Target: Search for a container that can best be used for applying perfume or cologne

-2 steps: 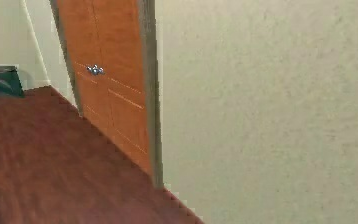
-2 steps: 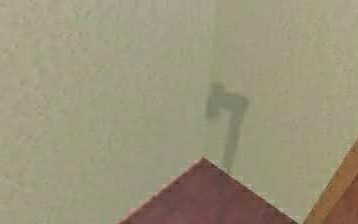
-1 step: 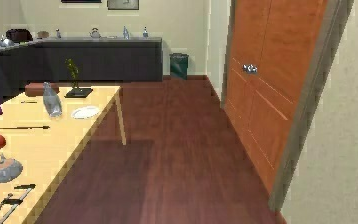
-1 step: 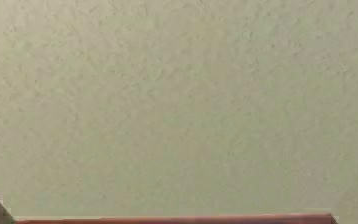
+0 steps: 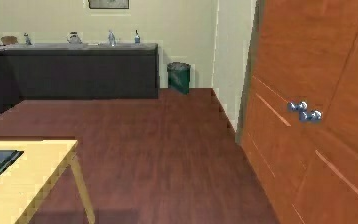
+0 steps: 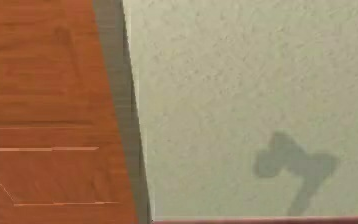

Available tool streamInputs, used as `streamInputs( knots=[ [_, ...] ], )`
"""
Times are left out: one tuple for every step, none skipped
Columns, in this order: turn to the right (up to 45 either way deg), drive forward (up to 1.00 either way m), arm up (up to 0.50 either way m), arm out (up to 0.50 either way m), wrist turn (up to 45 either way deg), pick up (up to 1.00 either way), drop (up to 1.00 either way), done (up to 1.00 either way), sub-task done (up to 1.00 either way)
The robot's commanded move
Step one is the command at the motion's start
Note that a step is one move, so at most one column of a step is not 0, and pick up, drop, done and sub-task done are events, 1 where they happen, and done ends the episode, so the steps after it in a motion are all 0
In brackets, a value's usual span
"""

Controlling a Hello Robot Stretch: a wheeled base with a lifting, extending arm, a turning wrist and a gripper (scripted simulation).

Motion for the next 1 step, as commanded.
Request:
streamInputs(
  knots=[
    [0.0, 1.00, 0.00, 0.00, 0.0, 0.00, 0.00, 0.00, 0.00]
  ],
)
